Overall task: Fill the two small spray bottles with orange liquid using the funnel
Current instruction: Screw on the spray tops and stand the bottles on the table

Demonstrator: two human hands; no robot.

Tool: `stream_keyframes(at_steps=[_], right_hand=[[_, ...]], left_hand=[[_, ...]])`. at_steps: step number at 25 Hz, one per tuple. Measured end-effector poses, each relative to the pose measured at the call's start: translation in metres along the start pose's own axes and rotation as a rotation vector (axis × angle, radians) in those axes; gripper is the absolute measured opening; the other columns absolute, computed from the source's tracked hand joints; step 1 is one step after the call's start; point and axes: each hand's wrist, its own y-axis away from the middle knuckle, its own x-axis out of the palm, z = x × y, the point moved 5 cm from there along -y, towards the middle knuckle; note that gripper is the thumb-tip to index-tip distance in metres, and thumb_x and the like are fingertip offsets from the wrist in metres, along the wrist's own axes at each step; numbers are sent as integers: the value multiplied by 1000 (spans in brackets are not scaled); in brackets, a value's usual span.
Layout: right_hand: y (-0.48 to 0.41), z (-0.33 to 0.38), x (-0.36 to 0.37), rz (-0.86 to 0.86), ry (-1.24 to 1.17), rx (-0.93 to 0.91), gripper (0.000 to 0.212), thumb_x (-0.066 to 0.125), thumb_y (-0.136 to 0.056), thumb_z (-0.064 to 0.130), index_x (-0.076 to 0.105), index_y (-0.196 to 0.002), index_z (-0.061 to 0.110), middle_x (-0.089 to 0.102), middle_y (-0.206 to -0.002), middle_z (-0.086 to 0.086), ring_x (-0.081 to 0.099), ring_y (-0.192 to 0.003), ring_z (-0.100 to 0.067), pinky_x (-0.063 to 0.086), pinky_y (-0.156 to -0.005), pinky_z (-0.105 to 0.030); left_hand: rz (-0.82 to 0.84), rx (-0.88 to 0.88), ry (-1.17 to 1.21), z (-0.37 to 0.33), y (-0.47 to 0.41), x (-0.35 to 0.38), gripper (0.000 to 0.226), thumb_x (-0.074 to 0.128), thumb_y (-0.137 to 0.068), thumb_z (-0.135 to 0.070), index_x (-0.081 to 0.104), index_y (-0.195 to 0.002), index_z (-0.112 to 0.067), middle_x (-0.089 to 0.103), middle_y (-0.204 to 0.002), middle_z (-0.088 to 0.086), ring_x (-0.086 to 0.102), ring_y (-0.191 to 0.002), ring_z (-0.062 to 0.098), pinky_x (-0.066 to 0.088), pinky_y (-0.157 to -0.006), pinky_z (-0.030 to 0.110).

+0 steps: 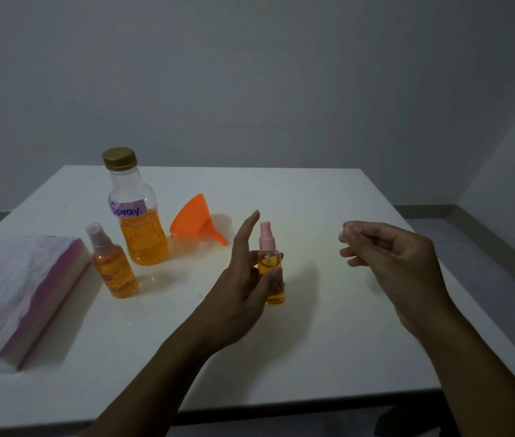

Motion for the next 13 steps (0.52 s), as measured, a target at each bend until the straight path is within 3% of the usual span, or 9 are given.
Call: stream_keyframes(at_steps=[2,5,7,10,13], right_hand=[[0,0,0,5,-1,-6,18,73,-89,23,77,-105,17,80,-90,3,77,-79,-17,62,-73,-32],[0,1,-1,3,-4,-13,18,73,-88,25,77,-104,18,80,-89,4,77,-79,-16,62,-72,-30],[0,2,-2,-4,-7,-17,17,73,-88,26,77,-104,19,80,-89,4,77,-79,-16,63,-70,-27],[1,4,-2,-2,-5,-28,16,72,-89,26,76,-103,22,80,-88,5,77,-79,-14,63,-69,-24],[2,6,0,5,-8,-37,11,72,-88,26,75,-99,26,80,-86,9,77,-78,-13,62,-66,-21]], left_hand=[[-12,9,-54,0,1,0,67,44,-96,-39,-3,-140,-58,50,-134,-3,65,-98,15,56,-87,32],[-44,45,-135,-2,4,0,55,40,-99,-34,7,-138,-56,62,-100,-1,64,-76,20,58,-68,29],[-131,40,-256,1,5,-2,45,35,-99,-41,15,-139,-49,65,-106,3,63,-78,20,56,-71,29],[-245,57,-414,3,6,-6,43,32,-98,-48,24,-140,-41,61,-127,-3,62,-96,11,50,-85,29],[-269,92,-474,2,6,-2,40,35,-98,-43,32,-138,-37,62,-125,-9,63,-94,8,53,-83,27]])
